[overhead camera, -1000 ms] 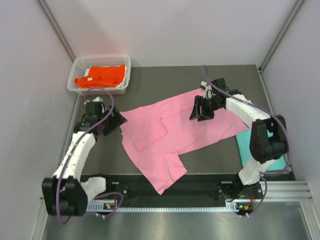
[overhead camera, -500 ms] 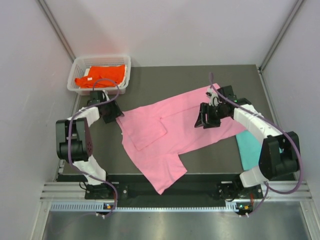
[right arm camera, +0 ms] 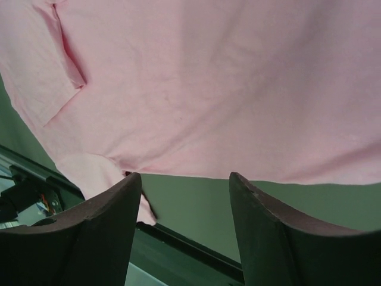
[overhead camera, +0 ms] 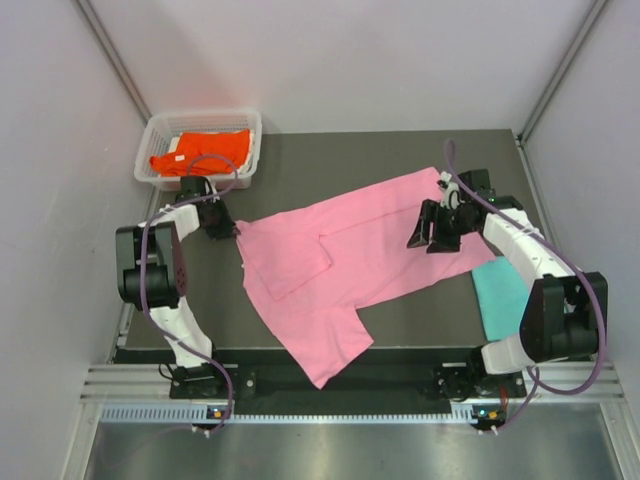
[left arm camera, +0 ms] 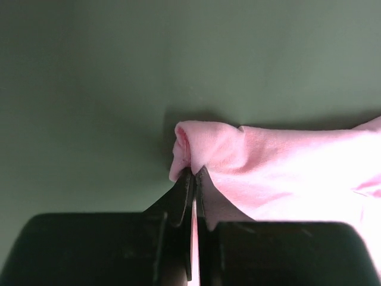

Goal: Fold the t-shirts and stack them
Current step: Fold the tshirt

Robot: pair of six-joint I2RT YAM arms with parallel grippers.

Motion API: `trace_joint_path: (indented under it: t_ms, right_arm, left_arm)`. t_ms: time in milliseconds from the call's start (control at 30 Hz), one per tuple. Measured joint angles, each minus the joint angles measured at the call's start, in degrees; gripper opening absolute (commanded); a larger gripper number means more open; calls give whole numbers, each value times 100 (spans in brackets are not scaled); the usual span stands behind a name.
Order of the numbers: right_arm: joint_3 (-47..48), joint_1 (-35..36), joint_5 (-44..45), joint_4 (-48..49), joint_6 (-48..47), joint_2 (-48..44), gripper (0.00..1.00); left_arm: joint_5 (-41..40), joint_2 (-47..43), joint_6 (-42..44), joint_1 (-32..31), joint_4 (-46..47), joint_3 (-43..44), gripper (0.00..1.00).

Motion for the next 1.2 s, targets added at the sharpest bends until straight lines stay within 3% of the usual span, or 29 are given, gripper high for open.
trace_joint_path:
  t_ms: [200,300,367,400,467,700,933,1200]
  right_arm:
    - [0,-46,236,-116,17,4,64]
    - [2,-57,431,-229,22,39,66]
    - [2,-70,538,-313,20,90,68]
    - [2,-81,592,-356,20,116,68]
    - [2,-85,684,-393,20,136,70]
    - [13,-92,1209,-490,17,232,73]
    - [-24,-109,1231,-404,22,389,75]
    - [-234,-111,966,-98,109,361,75]
  left_arm:
    - [-302,11,59,96,-195,140,1]
    - [-385,9,57,190,-269,173,34]
    - [-424,-52,-87,225,-334,155,44]
    - [-490,-162,-175,234,-367,85,53]
    - [-638,-466,-339,227,-487,-138,60]
    - [-1167,-2627,-1088,-302,-1458,-1078,58]
    - [-1075,-5160,-2531,-2618,-2273,-2345,53]
    - [-1126,-6236,-4323,-4734,-3115,-3351,41]
